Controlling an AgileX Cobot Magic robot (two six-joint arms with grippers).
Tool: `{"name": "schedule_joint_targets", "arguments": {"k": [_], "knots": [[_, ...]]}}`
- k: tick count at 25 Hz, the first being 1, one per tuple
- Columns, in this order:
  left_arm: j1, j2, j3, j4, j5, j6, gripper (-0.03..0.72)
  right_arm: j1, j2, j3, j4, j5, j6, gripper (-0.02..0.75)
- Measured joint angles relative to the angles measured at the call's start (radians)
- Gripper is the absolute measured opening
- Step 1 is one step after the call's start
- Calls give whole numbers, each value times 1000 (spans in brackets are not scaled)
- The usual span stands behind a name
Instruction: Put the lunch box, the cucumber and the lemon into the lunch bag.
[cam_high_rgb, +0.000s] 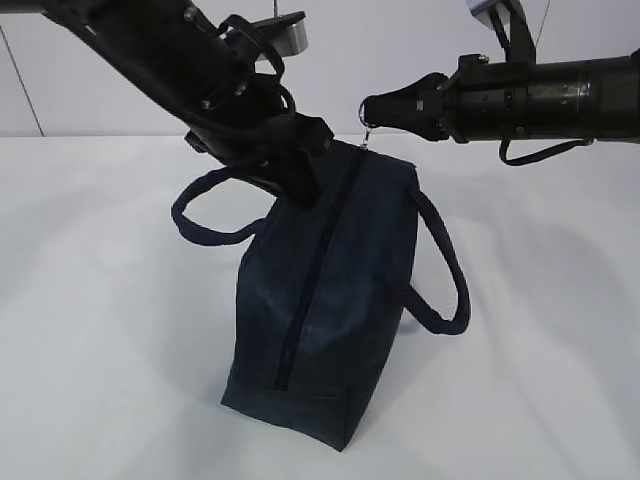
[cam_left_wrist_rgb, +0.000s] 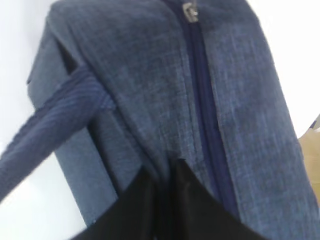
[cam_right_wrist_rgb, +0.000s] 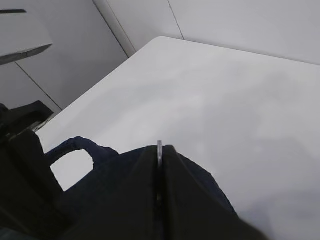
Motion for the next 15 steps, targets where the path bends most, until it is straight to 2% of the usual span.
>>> {"name": "schedule_joint_targets", "arguments": {"k": [15], "knots": [[0,-66,0,17,93,34,-6,0,0,0,0,-18,-9,0]]}}
